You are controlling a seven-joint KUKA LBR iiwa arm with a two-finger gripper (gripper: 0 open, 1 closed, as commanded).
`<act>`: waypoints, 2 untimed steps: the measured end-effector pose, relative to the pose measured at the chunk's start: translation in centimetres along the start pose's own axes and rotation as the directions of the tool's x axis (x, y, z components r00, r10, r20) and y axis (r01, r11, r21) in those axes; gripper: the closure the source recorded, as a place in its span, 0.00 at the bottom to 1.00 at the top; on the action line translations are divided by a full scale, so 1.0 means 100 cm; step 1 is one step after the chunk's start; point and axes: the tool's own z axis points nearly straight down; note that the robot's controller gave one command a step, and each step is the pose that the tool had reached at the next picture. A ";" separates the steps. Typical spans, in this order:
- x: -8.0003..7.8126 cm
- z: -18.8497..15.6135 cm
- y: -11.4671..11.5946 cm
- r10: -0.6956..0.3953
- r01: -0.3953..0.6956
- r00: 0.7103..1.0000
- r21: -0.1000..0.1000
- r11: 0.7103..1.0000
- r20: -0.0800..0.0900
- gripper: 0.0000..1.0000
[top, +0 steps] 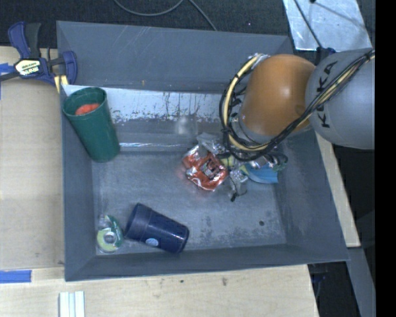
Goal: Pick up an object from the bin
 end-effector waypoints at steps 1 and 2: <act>-0.026 0.014 0.014 0.271 -0.271 0.963 0.002 0.963 0.001 1.00; -0.026 0.014 0.014 0.271 -0.271 0.963 0.002 0.963 0.001 1.00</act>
Offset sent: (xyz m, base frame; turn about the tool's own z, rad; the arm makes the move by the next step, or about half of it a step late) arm 0.0000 0.0000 0.0000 0.0000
